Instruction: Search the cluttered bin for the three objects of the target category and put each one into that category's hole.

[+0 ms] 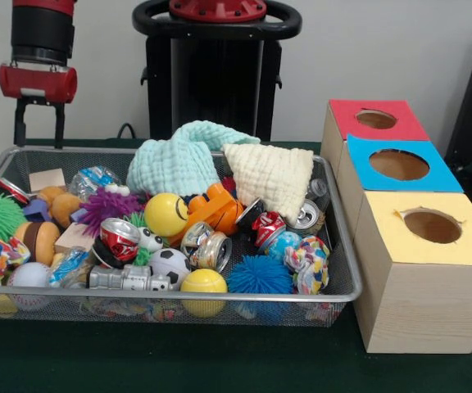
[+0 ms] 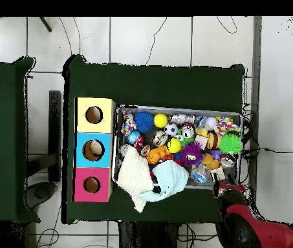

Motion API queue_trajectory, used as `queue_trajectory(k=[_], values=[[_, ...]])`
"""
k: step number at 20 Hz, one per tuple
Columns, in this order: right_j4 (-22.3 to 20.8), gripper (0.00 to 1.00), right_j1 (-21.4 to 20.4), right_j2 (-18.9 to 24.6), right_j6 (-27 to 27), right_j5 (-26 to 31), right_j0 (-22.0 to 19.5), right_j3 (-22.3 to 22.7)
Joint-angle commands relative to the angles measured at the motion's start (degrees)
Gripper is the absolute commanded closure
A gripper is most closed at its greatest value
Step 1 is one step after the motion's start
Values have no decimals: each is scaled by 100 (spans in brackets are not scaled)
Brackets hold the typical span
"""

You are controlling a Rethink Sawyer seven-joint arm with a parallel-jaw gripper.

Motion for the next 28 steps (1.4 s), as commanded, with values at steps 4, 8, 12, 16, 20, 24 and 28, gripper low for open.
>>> queue_trajectory(k=[4, 8, 12, 16, 20, 24, 28], values=[[389, 0, 419, -432, 723, -516, 685, -882], [572, 0, 476, -602, 765, -659, 895, -937], [646, 0, 523, -688, 773, -777, 978, -951], [779, 0, 706, -904, 731, -982, 1168, -1051], [733, 0, 771, -1002, 649, -852, 1215, -1128], [668, 0, 929, -1142, 550, -882, 1263, -1246], [698, 0, 1038, -1276, 530, -883, 1385, -1337]])
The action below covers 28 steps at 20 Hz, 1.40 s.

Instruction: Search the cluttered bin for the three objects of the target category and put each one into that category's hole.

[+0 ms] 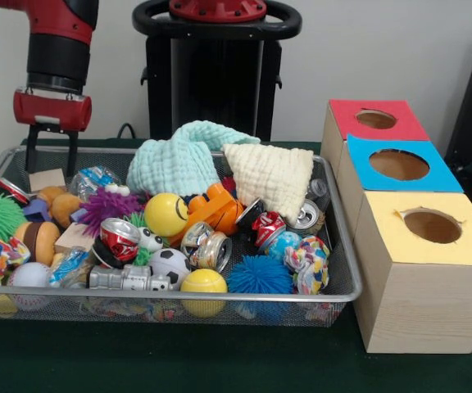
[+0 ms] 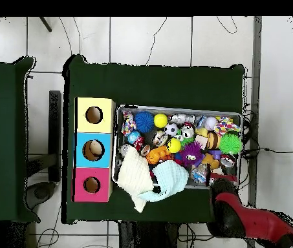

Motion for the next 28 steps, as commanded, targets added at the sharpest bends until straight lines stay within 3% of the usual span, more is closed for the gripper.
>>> queue_trajectory(k=[1, 7, 23, 28], values=[[183, 0, 390, -230, 534, -175, 233, -761], [540, 0, 794, -732, 533, -574, 671, -964], [607, 0, 1038, -1008, 600, -905, 873, -1110], [703, 0, 1307, -1117, 552, -1067, 932, -1298]])
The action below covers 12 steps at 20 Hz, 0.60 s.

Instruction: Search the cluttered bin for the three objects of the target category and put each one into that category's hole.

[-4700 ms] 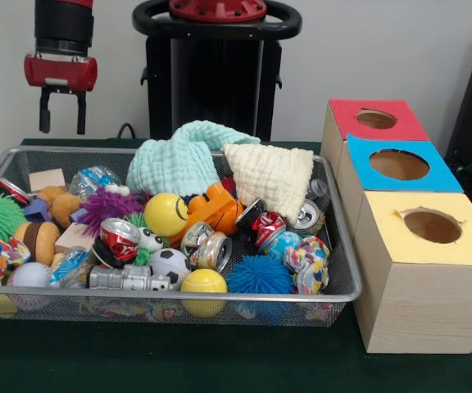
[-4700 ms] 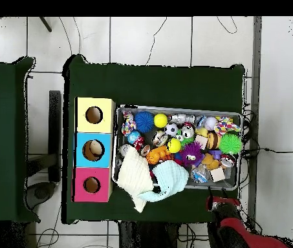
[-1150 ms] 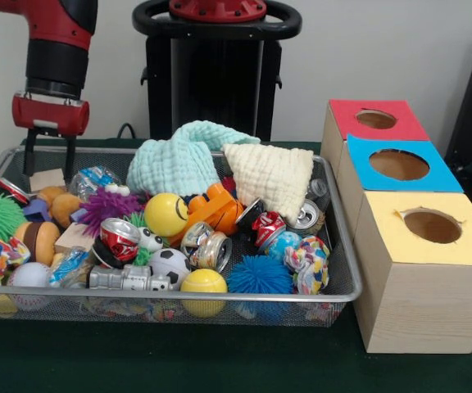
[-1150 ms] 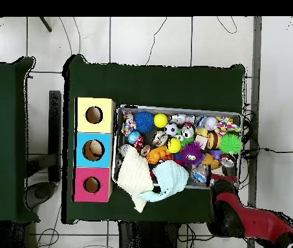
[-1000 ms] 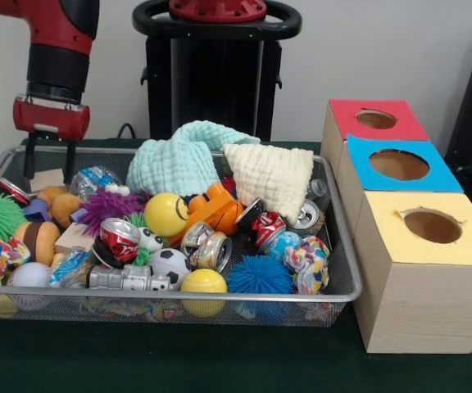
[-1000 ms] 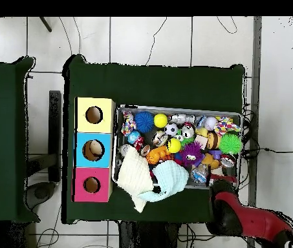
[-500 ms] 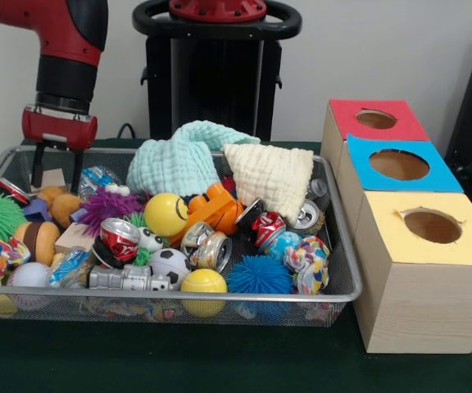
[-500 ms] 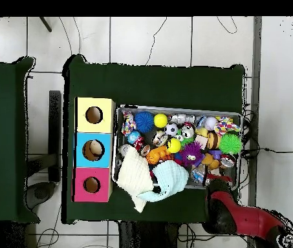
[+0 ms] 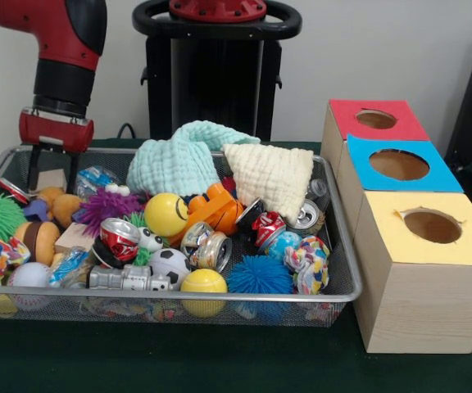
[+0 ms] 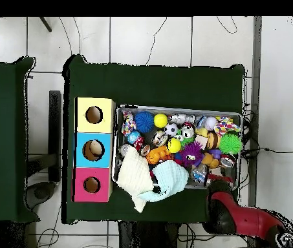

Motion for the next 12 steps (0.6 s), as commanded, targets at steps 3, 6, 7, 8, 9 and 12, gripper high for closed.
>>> queue_trajectory(k=[3, 6, 7, 8, 9, 12], values=[[374, 0, 517, -15, 546, -390, 107, -805], [489, 0, 648, -93, 520, -487, 176, -899], [512, 0, 678, -109, 516, -493, 192, -919], [554, 0, 718, -130, 515, -530, 213, -942], [569, 0, 733, -136, 523, -542, 225, -950], [614, 0, 775, -155, 539, -585, 259, -970]])
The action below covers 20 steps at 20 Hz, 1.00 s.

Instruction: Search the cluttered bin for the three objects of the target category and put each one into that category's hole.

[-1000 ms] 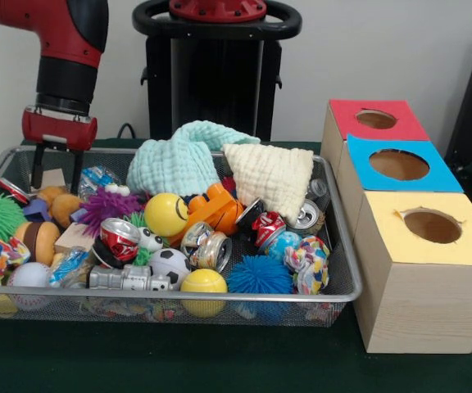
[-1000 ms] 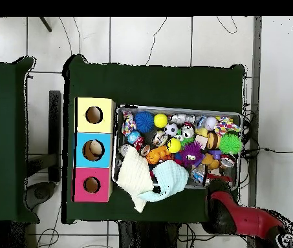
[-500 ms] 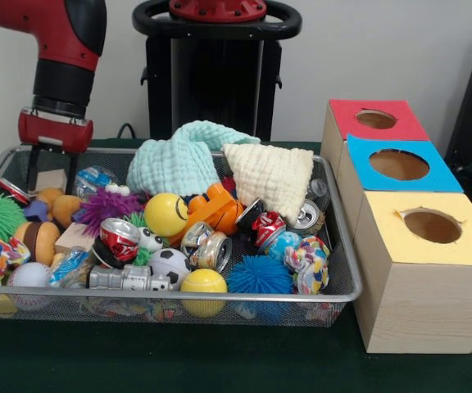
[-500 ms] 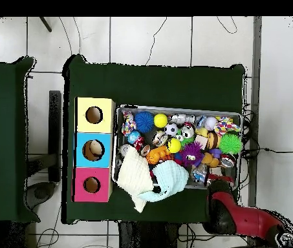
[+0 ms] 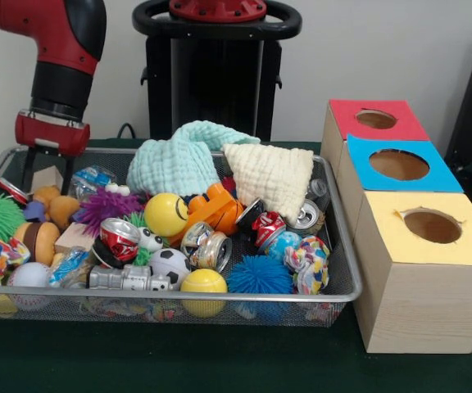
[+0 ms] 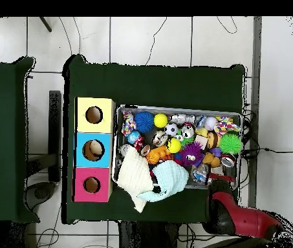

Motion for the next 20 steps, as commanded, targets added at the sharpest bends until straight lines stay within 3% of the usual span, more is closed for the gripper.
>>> queue_trajectory(k=[1, 14, 20], values=[[444, 0, 556, 113, 540, -105, 118, -852], [601, 0, 504, 17, 624, 45, 366, -873], [226, 0, 353, 163, 532, 482, 427, -947]])
